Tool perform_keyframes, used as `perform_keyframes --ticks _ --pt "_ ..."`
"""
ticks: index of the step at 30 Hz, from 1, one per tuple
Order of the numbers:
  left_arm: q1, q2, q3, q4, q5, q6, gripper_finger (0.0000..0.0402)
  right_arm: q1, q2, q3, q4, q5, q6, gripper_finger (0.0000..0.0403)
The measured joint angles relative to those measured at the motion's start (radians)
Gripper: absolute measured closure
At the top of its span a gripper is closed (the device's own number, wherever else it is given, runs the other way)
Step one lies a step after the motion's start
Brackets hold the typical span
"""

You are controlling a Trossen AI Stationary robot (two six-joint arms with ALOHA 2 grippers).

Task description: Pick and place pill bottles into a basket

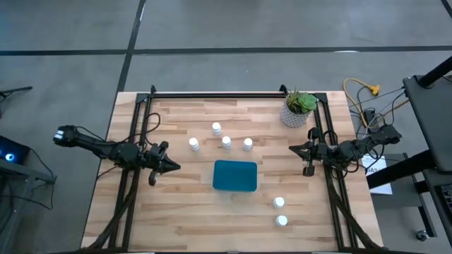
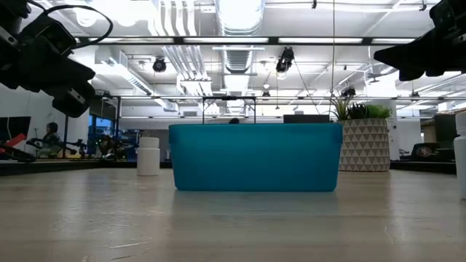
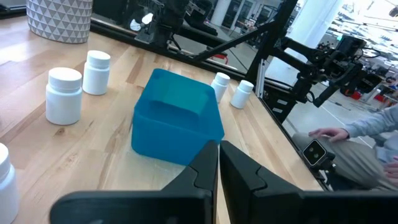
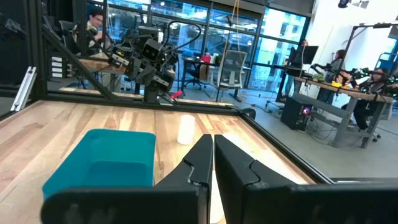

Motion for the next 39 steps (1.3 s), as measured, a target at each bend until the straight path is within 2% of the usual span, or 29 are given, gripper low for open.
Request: perform_keyframes --ticks 33,36,39 --pt "0.000 0.000 0.000 0.006 -0.005 -0.003 0.0402 0.000 0.000 0.000 0.001 -0.005 0.002 0.0394" --pt "0.000 0.001 0.000 0.024 -0.006 0.021 0.0402 0.000 0.000 0.000 0.001 -0.007 0.072 0.0394" --pt "0.000 0.005 0.000 0.056 -0.010 0.026 0.0402 0.000 0.000 0.000 0.001 -0.007 0.222 0.0394"
